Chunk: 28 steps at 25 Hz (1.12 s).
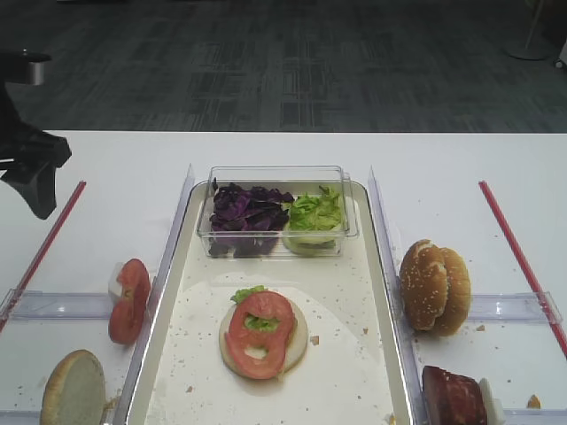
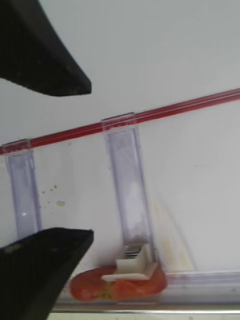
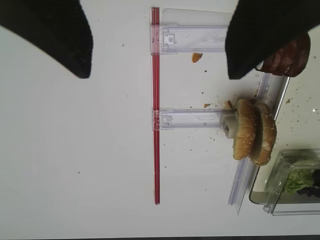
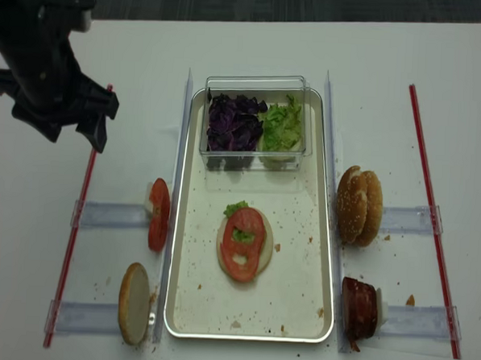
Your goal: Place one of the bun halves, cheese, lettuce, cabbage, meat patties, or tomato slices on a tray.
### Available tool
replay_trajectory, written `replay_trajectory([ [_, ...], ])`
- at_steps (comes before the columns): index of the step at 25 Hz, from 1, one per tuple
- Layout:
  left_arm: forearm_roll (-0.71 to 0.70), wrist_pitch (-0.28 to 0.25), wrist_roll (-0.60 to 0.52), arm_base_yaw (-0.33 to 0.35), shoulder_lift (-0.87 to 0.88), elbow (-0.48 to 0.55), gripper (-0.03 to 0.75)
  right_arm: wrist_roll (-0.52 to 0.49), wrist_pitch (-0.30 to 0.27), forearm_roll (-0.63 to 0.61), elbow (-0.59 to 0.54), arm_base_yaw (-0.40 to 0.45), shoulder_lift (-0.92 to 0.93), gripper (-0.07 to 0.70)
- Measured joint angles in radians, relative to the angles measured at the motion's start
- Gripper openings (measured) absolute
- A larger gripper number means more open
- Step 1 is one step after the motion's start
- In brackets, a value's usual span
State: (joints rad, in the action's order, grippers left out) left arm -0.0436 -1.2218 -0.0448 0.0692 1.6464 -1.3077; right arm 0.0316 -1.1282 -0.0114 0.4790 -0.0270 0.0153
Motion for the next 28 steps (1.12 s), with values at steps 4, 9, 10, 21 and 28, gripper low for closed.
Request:
replay_trajectory([
  [4, -0.002, 0.000, 0.000, 0.000, -0.098, 0.100, 0.504, 0.000, 0.000, 0.000, 0.000, 0.000, 0.000, 0.571],
  [9, -0.002, 0.000, 0.013, 0.000, -0.259, 0.222, 0.504, 0.000, 0.000, 0.000, 0.000, 0.000, 0.000, 0.571],
  [10, -0.002, 0.000, 0.017, 0.000, -0.291, 0.245, 0.504, 0.000, 0.000, 0.000, 0.000, 0.000, 0.000, 0.571],
  [21, 0.000, -0.009, 0.045, 0.000, -0.744, 0.596, 0.504, 0.000, 0.000, 0.000, 0.000, 0.000, 0.000, 0.571],
  [28, 0.033, 0.027, 0.052, -0.002, -1.078, 0.762, 0.504, 0.000, 0.000, 0.000, 0.000, 0.000, 0.000, 0.571],
])
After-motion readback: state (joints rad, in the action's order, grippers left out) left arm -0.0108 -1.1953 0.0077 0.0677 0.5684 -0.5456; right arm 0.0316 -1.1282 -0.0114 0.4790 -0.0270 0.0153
